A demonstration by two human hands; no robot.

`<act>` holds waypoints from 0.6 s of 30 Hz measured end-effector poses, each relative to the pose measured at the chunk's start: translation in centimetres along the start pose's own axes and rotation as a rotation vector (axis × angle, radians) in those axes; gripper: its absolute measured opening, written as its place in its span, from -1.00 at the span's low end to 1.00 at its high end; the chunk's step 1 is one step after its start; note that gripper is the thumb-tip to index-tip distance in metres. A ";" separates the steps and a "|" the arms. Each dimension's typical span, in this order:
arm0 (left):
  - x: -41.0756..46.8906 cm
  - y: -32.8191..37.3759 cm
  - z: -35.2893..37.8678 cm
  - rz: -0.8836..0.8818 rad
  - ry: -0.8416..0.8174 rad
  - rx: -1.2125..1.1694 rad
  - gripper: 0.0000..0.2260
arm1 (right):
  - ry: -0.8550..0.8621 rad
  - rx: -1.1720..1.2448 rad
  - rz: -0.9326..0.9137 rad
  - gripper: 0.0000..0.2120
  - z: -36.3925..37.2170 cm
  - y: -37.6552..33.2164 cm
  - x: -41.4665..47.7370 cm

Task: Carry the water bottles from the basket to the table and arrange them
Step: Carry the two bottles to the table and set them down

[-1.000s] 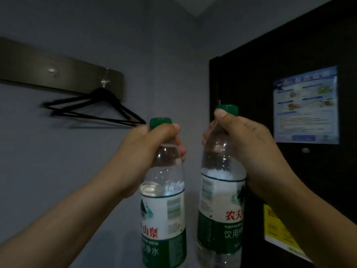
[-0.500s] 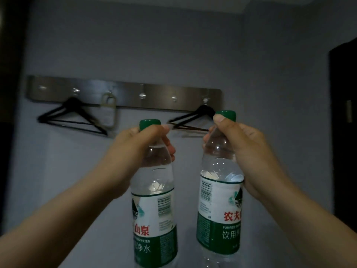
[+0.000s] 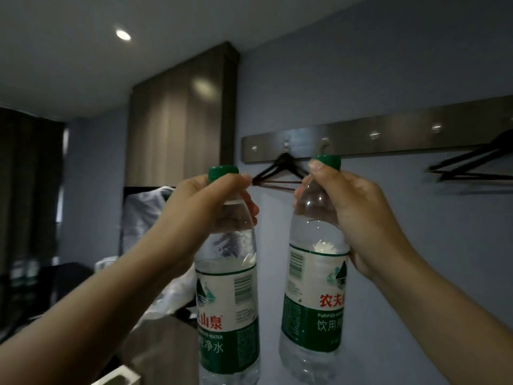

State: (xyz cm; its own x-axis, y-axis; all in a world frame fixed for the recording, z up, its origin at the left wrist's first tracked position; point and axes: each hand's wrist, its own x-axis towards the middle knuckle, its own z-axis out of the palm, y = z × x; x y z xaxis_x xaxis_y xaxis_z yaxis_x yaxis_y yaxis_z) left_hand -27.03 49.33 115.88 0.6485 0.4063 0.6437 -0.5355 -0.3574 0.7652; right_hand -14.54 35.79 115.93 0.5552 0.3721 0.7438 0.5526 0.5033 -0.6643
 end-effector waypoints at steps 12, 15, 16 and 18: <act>-2.4 0.6 -13.2 -0.038 0.273 0.240 -0.80 | -0.271 0.287 0.038 -0.70 15.4 5.5 2.0; -2.1 -0.1 -15.4 -0.041 0.352 0.290 -0.81 | -0.334 0.349 0.059 -0.68 18.4 7.5 3.2; -1.9 -0.4 -16.2 -0.043 0.375 0.322 -0.81 | -0.355 0.363 0.061 -0.69 19.3 8.3 3.7; -1.5 -1.0 -17.6 -0.051 0.411 0.388 -0.79 | -0.398 0.393 0.065 -0.70 20.9 9.9 4.6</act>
State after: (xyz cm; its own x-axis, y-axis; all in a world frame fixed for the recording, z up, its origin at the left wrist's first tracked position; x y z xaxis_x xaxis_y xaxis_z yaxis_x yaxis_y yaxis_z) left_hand -36.99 63.86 114.40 0.3627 0.6976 0.6179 -0.2210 -0.5798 0.7842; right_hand -19.53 58.77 114.36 0.2607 0.6397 0.7231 0.2095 0.6936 -0.6892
